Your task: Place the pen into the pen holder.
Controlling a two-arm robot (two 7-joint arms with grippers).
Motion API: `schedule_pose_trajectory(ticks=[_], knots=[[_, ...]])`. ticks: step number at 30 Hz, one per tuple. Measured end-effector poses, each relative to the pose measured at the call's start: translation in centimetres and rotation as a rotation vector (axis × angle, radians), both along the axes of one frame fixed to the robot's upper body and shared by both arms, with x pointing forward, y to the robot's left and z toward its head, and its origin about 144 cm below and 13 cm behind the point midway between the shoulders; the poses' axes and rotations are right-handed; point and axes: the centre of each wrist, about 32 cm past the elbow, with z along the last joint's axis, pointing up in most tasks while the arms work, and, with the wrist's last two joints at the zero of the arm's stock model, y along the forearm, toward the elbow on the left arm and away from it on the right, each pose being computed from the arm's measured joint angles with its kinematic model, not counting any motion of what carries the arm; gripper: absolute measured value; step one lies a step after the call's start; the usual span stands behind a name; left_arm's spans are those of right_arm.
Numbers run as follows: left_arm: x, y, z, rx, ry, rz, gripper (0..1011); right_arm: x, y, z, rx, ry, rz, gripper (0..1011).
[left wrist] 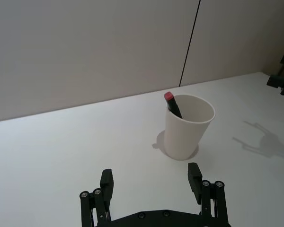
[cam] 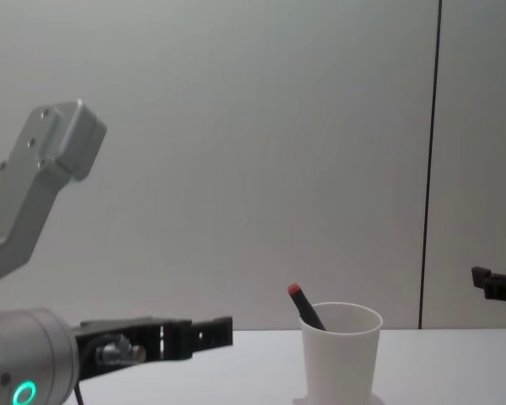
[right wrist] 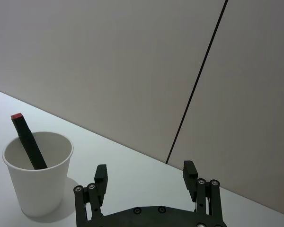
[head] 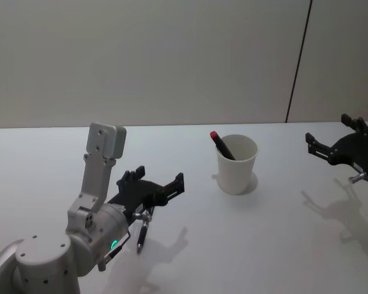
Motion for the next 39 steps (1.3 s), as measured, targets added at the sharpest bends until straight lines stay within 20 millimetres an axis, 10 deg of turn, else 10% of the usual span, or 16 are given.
schedule_pose_trajectory(ticks=[39], knots=[[0.2, 2.1, -0.7, 0.172, 0.244, -0.013, 1004, 0.0, 0.0, 0.0, 0.000, 0.000, 0.000, 1001]])
